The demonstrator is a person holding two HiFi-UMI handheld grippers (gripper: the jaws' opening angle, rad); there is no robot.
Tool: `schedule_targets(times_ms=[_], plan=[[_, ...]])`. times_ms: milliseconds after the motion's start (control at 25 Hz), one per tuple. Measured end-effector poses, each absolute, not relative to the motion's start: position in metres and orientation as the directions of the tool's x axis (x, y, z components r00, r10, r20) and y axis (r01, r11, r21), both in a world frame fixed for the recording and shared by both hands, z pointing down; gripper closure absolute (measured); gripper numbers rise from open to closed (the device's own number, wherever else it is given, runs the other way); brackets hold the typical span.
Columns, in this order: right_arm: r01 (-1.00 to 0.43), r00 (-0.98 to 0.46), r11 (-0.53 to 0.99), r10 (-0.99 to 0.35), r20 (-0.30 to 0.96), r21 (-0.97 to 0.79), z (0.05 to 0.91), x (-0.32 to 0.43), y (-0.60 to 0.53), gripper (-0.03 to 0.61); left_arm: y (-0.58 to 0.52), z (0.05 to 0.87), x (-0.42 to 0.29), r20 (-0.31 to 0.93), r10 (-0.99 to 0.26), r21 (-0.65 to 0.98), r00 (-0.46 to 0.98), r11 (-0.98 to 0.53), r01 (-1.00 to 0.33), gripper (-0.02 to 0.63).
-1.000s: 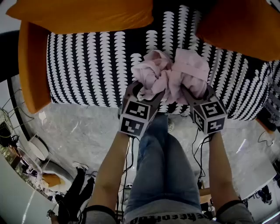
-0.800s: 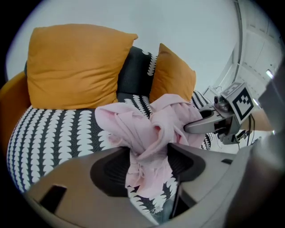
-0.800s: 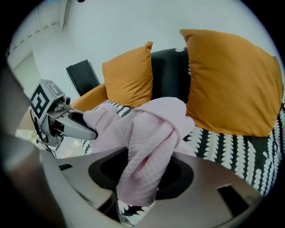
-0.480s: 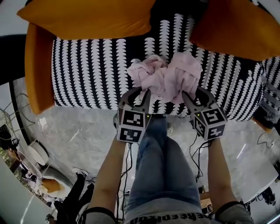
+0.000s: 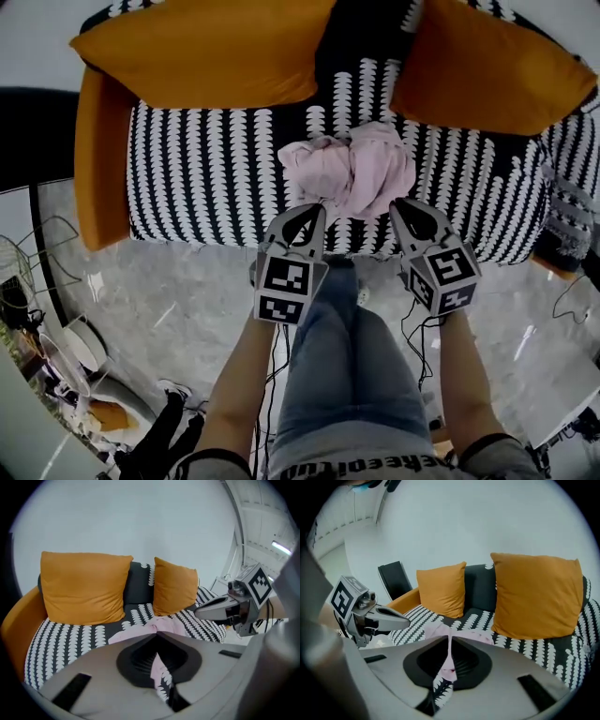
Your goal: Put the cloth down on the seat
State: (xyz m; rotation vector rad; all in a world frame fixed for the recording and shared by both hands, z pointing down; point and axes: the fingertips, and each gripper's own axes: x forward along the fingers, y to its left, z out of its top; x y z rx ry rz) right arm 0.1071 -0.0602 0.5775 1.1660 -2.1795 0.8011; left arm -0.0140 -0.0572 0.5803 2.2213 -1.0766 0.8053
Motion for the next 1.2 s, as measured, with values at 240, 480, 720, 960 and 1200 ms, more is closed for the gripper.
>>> schedule_targets(times_ms=[240, 480, 720, 960, 1200], plan=[[-0.833, -0.537, 0.482, -0.582, 0.611, -0.272, 0.51, 0.094, -0.058, 0.581, -0.056, 0.519, -0.001, 0.643, -0.528, 0.231, 0.555, -0.558, -0.797, 0.588], [-0.832, -0.541, 0.502, -0.644, 0.542, -0.234, 0.437, 0.096, -0.042, 0.577, -0.043, 0.453, 0.01, 0.581, -0.566, 0.218, 0.585, -0.584, -0.782, 0.588], [-0.836, -0.543, 0.505, -0.703, 0.46, -0.216, 0.371, 0.098, -0.026, 0.574, -0.035, 0.381, 0.023, 0.489, -0.613, 0.202, 0.621, -0.613, -0.764, 0.588], [-0.838, -0.542, 0.514, -0.743, 0.392, -0.184, 0.316, 0.098, -0.012, 0.574, -0.022, 0.319, 0.033, 0.409, -0.642, 0.163, 0.648, -0.647, -0.744, 0.588], [-0.831, -0.552, 0.537, -0.768, 0.324, -0.144, 0.267, 0.098, 0.01, 0.574, 0.004, 0.269, 0.038, 0.342, -0.666, 0.13, 0.663, -0.665, -0.735, 0.588]])
